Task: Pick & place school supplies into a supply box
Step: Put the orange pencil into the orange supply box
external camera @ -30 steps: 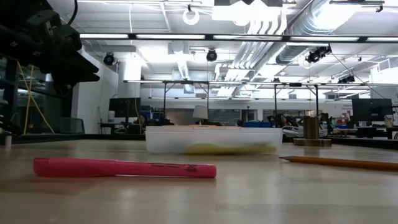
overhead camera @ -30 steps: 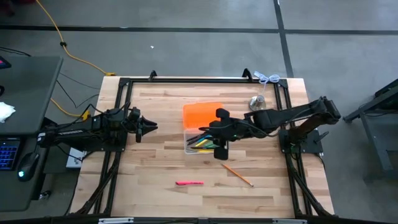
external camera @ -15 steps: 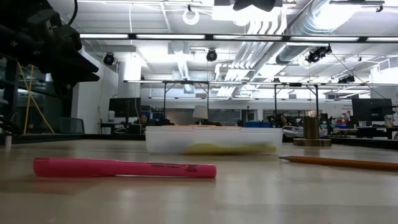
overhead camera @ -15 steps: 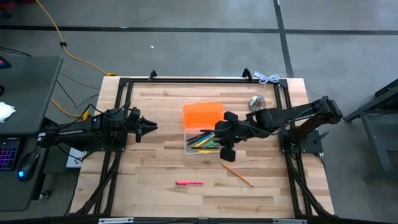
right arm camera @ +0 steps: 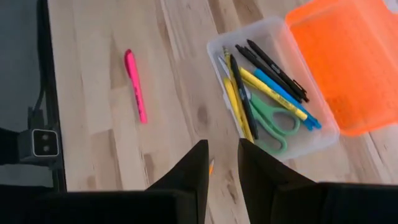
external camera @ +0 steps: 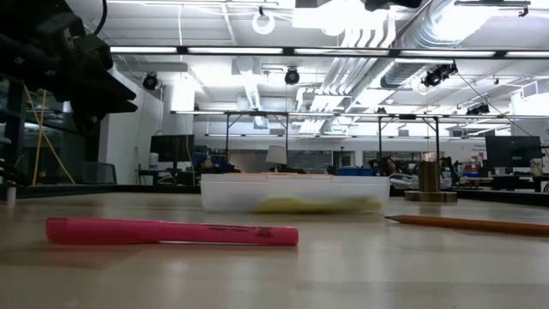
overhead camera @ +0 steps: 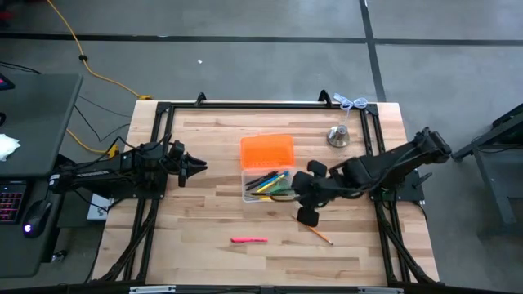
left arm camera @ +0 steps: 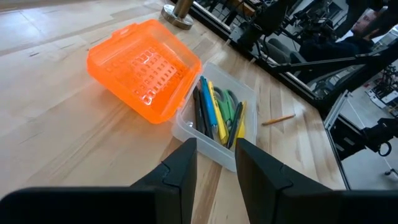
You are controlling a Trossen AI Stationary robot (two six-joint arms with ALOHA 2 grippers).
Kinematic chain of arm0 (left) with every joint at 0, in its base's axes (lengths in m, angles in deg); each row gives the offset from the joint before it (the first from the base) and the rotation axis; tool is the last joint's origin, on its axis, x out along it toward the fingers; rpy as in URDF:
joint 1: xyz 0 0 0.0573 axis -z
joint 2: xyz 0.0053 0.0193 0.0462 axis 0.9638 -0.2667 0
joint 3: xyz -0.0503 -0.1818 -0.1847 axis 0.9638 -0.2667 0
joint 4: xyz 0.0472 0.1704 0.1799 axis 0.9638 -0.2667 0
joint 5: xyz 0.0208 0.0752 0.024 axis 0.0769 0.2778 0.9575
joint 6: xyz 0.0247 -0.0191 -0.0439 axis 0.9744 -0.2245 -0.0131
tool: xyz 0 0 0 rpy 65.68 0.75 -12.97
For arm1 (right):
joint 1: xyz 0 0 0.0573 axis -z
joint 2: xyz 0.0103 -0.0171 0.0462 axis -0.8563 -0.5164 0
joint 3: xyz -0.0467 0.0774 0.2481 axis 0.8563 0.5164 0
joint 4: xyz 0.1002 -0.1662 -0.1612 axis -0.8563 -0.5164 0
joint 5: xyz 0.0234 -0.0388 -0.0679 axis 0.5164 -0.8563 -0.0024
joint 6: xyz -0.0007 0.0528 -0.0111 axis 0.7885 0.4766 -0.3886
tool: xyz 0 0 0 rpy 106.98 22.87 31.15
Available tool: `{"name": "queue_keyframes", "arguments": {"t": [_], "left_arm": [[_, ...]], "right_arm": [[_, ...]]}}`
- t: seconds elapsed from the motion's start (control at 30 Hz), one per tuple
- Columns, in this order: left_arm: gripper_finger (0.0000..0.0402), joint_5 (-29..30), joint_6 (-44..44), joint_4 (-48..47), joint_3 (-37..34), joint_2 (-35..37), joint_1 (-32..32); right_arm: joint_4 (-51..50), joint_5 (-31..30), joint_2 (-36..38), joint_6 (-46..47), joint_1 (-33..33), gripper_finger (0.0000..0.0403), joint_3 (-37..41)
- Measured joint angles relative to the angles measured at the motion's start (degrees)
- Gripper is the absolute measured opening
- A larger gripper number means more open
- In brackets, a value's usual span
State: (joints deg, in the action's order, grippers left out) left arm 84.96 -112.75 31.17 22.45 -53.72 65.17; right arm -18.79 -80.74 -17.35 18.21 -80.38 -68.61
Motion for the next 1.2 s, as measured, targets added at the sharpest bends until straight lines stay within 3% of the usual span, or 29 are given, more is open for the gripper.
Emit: {"name": "queue_keyframes", "arguments": {"t": [0.27, 0.7, 1.0, 1.2], "left_arm": [[0.0140, 0.0, -0.1, 0.0, 0.0, 0.0, 0.0], [0.0140, 0.0, -0.1, 0.0, 0.0, 0.0, 0.0], [0.0140, 0.0, 0.0, 0.0, 0.0, 0.0, 0.0], [0.0140, 0.0, 0.0, 0.0, 0.0, 0.0, 0.0]], "right_arm": [[-5.5, -2.7, 0.0, 11.9, -5.7, 0.0062, 0.0], [-6.9, 6.4, 0.0, 33.1, -8.9, 0.0062, 0.0], [-6.0, 7.6, -0.4, 40.3, -8.9, 0.0062, 1.7], [-2.4, 12.5, -0.4, 44.3, -8.9, 0.0063, 6.9]]}}
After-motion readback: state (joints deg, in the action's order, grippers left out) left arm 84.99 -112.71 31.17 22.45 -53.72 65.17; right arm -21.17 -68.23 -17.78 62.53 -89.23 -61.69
